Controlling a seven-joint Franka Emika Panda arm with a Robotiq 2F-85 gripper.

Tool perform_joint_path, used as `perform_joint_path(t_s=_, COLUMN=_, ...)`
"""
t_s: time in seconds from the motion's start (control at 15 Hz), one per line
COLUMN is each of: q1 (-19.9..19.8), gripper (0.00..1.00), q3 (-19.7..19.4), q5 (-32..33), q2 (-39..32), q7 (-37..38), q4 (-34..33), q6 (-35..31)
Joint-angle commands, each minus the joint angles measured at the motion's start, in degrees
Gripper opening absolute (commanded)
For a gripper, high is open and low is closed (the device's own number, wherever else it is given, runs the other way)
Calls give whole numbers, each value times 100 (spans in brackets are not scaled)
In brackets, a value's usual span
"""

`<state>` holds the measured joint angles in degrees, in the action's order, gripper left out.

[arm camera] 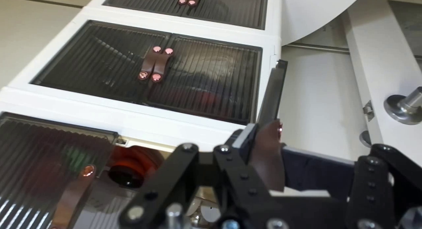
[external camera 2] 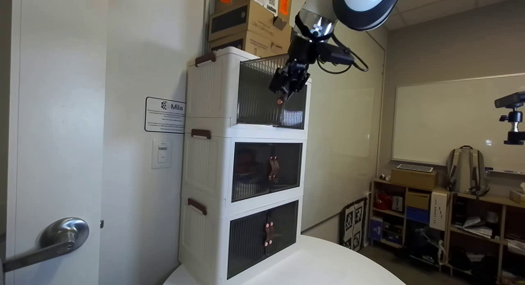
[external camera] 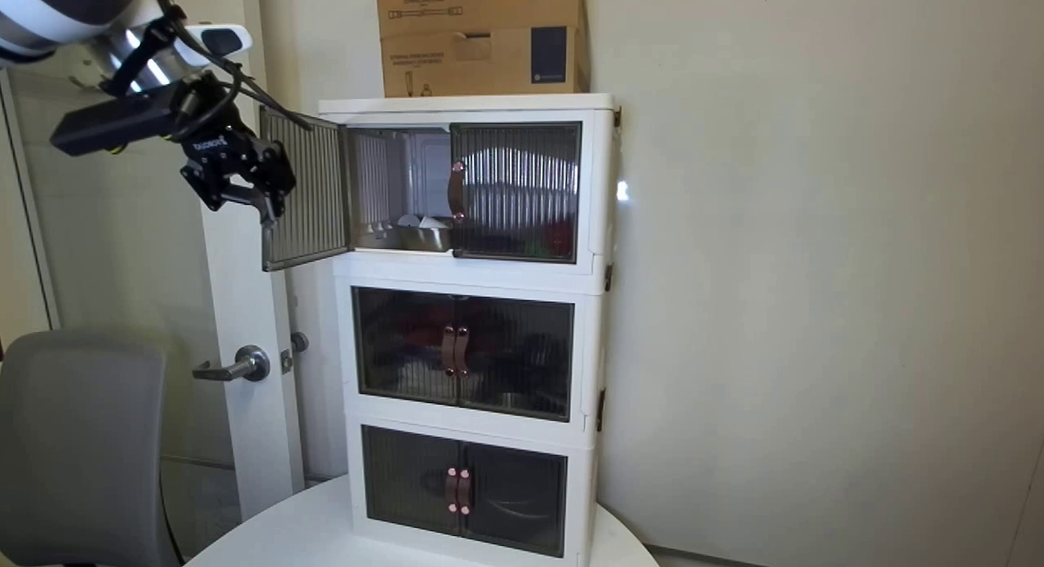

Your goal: Open the doors of the topmost shelf

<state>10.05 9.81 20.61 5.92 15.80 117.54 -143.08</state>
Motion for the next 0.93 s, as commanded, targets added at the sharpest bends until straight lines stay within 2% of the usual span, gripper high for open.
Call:
perform_joint_path(t_s=0.0, q1=41, gripper=9, q3=51, q5=-599, q2=366, q7=-709, q4=383, q6=203)
perform_joint_path(t_s=0.27, q1=13, gripper=12, q3=52, q5=-690, q2=317, q7=-995, q4=318, q6=241)
perform_joint_path(t_s=0.33, q1=6, gripper=35, q3=52, q5=-673, q2=302, q7=-1025, q4=297, q6=243)
perform_joint_path(t_s=0.47, q1=-3, gripper=42, q3=48, q5=-653, q2=292, q7=-1075, q4=271, q6=227)
perform_joint_path(t_s=0.87, q1=-28, gripper=88, q3=62, q5=-601, q2=365, q7=-1209, q4=352, q6=369)
